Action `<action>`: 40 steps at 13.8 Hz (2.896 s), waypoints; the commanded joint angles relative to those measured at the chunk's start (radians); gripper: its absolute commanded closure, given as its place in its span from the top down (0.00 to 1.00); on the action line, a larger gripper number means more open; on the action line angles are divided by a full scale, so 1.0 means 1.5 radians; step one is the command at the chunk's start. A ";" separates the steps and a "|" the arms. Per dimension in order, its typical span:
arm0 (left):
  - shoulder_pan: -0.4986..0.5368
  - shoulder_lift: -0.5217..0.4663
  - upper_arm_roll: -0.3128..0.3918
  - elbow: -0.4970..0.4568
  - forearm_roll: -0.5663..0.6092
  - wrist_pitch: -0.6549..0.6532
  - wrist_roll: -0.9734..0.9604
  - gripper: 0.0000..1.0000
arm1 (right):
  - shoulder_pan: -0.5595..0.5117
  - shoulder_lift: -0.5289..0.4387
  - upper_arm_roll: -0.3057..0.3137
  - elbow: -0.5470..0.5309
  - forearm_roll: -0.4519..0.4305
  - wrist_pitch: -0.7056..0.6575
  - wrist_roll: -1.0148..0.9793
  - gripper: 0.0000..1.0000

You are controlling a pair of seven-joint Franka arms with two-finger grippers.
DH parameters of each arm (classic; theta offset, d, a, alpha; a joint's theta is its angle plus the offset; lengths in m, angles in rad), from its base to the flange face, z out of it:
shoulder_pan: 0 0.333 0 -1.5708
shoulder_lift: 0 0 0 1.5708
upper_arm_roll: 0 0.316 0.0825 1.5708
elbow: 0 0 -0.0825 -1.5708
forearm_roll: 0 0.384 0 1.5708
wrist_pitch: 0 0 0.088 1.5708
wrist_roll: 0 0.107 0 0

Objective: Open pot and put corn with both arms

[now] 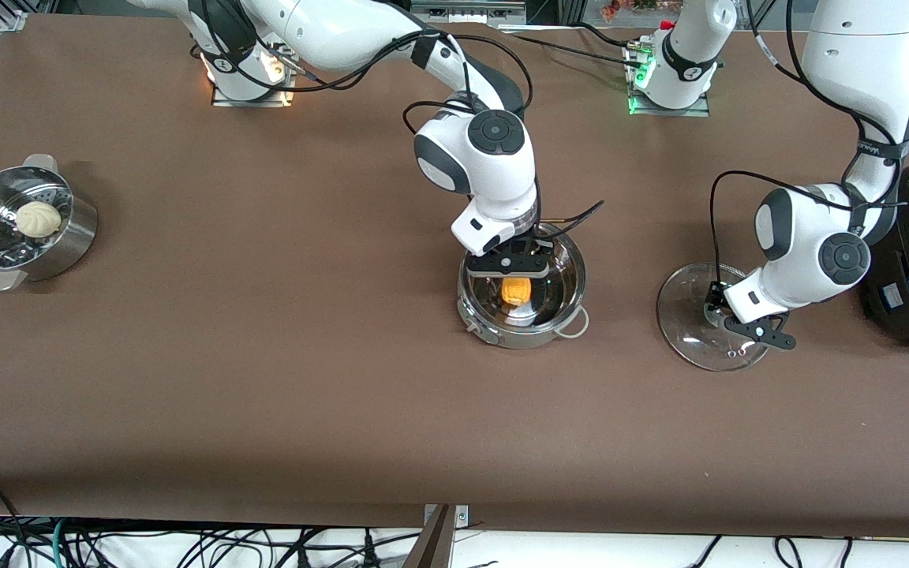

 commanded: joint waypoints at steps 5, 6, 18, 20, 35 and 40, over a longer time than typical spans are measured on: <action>-0.001 -0.004 0.004 -0.001 -0.016 -0.005 0.010 1.00 | 0.018 0.015 -0.006 0.028 -0.017 0.001 0.017 1.00; 0.000 -0.027 0.003 -0.022 -0.010 -0.007 0.010 1.00 | 0.018 0.014 -0.006 0.026 -0.017 -0.001 0.017 1.00; 0.045 -0.222 0.004 -0.081 -0.002 -0.047 0.013 1.00 | -0.097 -0.127 -0.040 0.016 -0.008 -0.277 -0.202 1.00; 0.045 -0.264 0.001 -0.050 0.043 -0.126 0.013 1.00 | -0.146 -0.150 -0.039 0.001 0.008 -0.308 -0.255 1.00; 0.055 -0.319 -0.090 0.316 0.084 -0.614 -0.292 1.00 | -0.495 -0.315 -0.038 -0.204 0.052 -0.315 -0.450 1.00; 0.056 -0.318 -0.099 0.312 0.085 -0.614 -0.335 1.00 | -0.582 -0.476 -0.038 -0.378 0.085 -0.279 -0.487 1.00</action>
